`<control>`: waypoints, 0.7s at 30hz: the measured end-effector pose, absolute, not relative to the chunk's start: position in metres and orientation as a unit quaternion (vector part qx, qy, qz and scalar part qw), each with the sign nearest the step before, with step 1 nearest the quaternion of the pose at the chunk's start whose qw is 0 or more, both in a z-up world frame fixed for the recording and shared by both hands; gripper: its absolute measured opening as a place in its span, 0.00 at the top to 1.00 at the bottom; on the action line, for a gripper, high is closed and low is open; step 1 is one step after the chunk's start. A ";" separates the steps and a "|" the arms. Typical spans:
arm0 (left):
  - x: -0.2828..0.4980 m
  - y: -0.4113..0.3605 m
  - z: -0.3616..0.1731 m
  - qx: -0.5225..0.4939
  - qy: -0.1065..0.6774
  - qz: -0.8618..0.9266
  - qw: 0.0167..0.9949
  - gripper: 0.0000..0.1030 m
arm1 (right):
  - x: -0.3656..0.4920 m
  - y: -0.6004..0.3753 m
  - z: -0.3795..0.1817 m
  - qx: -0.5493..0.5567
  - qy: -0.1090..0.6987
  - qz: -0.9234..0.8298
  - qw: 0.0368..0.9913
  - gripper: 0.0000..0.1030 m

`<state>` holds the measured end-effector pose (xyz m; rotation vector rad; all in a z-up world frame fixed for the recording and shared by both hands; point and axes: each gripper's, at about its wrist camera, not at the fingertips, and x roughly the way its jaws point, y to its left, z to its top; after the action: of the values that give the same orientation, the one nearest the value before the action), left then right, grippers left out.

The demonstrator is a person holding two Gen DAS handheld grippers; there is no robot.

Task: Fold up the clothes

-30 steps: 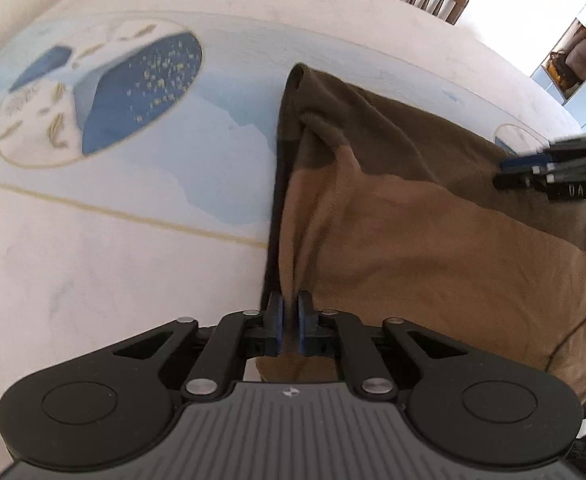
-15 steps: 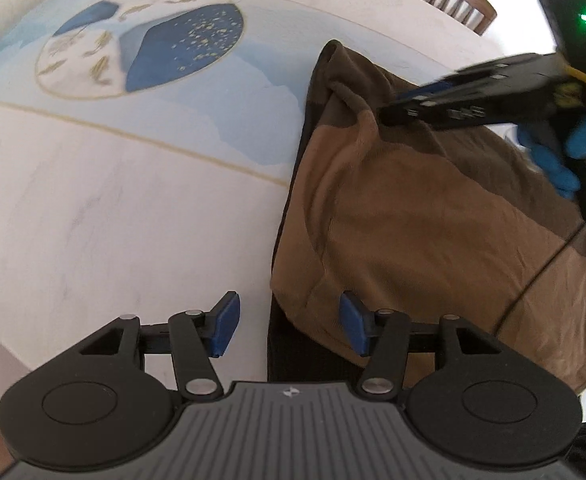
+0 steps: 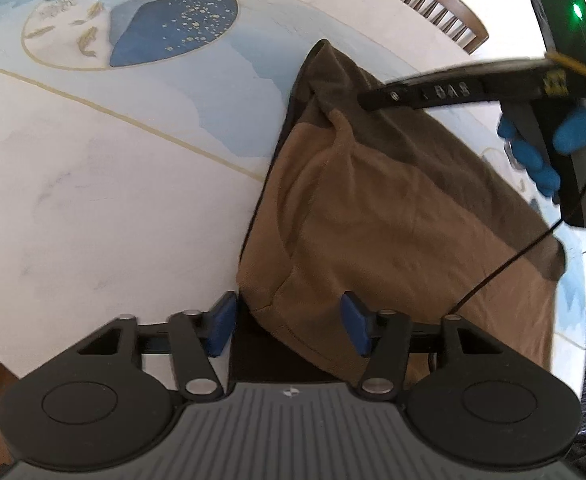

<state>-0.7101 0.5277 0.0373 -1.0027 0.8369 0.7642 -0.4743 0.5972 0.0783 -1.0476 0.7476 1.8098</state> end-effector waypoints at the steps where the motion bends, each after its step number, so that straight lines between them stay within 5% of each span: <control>1: -0.710 0.530 0.035 -0.466 0.375 0.339 0.727 0.69 | -0.470 0.595 0.079 -0.422 0.305 0.727 0.447 0.00; 7: -0.703 0.533 0.033 -0.464 0.363 0.317 0.743 0.90 | -0.452 0.581 0.072 -0.446 0.303 0.703 0.464 0.00; 21: -0.660 0.526 0.060 -0.386 0.346 0.226 0.825 0.91 | -0.462 0.600 0.092 -0.396 0.367 0.693 0.478 0.00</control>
<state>-0.6603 0.5256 0.0602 -0.8203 0.7360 0.4801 -0.4620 0.6003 0.0920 -0.9661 0.8956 1.6927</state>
